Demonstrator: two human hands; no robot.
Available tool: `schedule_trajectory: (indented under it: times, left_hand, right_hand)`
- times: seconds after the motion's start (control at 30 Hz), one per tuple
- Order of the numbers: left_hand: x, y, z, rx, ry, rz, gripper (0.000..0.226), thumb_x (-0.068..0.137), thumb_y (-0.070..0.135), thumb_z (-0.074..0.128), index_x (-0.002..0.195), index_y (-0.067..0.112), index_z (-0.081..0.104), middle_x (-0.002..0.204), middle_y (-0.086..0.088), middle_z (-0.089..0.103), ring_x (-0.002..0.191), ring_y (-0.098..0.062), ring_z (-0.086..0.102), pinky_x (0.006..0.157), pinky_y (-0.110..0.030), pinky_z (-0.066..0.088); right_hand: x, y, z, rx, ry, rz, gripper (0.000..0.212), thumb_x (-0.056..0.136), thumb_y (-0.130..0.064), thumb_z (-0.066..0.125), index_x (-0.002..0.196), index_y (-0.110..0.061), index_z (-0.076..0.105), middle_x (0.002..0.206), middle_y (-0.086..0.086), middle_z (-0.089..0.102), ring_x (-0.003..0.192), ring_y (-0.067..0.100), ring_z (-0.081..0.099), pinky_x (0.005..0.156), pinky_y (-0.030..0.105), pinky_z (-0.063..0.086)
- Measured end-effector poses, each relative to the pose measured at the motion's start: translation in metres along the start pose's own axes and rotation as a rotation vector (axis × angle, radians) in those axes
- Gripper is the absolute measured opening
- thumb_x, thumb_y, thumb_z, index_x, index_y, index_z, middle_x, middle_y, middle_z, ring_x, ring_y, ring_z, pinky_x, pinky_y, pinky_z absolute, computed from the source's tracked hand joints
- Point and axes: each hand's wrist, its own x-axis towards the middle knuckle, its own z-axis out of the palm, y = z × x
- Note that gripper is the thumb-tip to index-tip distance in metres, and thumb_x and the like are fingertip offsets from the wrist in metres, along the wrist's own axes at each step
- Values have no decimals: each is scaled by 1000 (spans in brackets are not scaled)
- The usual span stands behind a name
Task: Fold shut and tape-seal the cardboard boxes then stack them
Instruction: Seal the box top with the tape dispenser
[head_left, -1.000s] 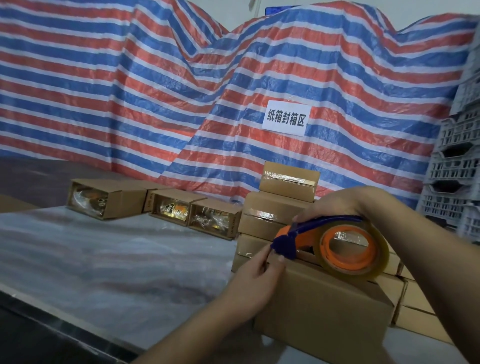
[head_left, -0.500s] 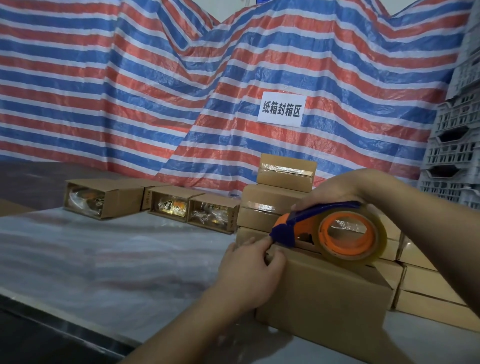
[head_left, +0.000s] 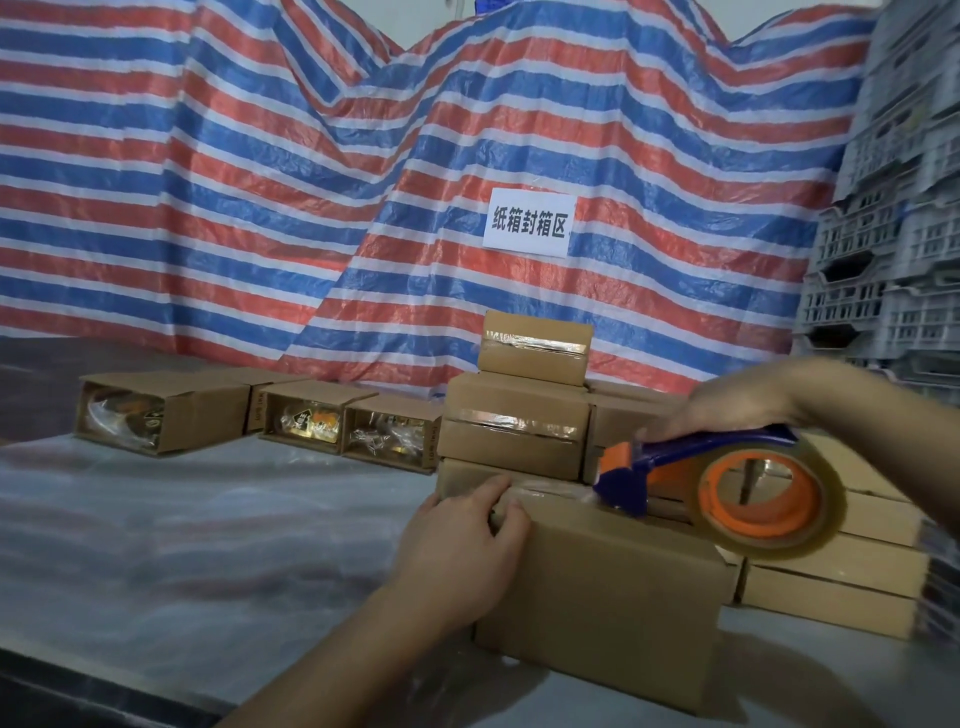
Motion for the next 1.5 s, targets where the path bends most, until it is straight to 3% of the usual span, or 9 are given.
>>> schedule_trajectory:
  times: [0.17,0.27,0.4,0.77,1.07,1.2,1.27,1.37,1.5]
  left_hand:
    - [5,-1,-5,-126,-83,-31,57,98,52,32,152,35,31,141,3,55,121,-13,52,94,-28,44]
    - [10,9,-12,-111,-110,-5,70,98,52,36,157,31,4,140,7,53,108,1,52,80,-18,43]
    - [18,28,-13,247,-103,278,76,91,75,24,154,33,21,160,9,25,146,-8,22,117,-33,19]
    - [18,25,-9,356,-251,268,87,83,83,20,152,31,30,160,10,27,144,-11,27,115,-32,25]
    - [22,38,-23,401,-352,305,83,86,81,27,155,41,4,161,11,23,146,-12,23,119,-39,16]
    - [28,75,-3,502,-309,411,92,84,84,25,156,29,12,164,5,12,150,-14,10,114,-35,-2]
    - [27,87,11,457,-385,420,93,83,84,26,155,27,16,164,2,15,149,-16,17,116,-36,8]
    - [26,86,20,434,-389,403,88,84,84,25,152,28,27,160,2,28,143,-17,32,112,-37,28]
    - [26,84,17,459,-393,407,90,84,85,21,154,28,23,161,3,25,145,-16,28,113,-36,26]
  right_hand:
    - [3,-9,5,-107,-34,72,54,90,-69,52,108,-19,64,75,-3,74,65,10,69,63,22,53]
    - [4,-6,5,-65,-34,80,56,90,-68,53,116,-19,61,86,1,75,71,13,69,62,22,54]
    - [6,-5,6,-59,-32,71,56,91,-67,52,117,-19,59,80,-1,74,65,11,68,61,22,53]
    - [-21,51,-9,66,-89,36,47,93,-63,47,103,-20,62,69,-2,65,55,12,60,60,21,50]
    - [-18,74,14,73,26,-25,51,93,-65,49,115,-22,65,115,12,71,98,20,70,77,22,54]
    - [-17,75,15,61,56,-78,56,92,-65,52,123,-19,61,117,15,70,101,22,69,96,33,53]
    - [-18,76,16,96,55,-103,55,93,-63,53,127,-20,57,118,15,70,108,28,68,102,39,51]
    - [-19,78,14,135,-14,-97,50,95,-62,50,116,-18,62,95,6,72,85,22,69,84,27,55]
    - [-33,87,-1,174,-94,-99,37,98,-58,43,95,-29,66,66,-7,64,55,7,58,59,17,49]
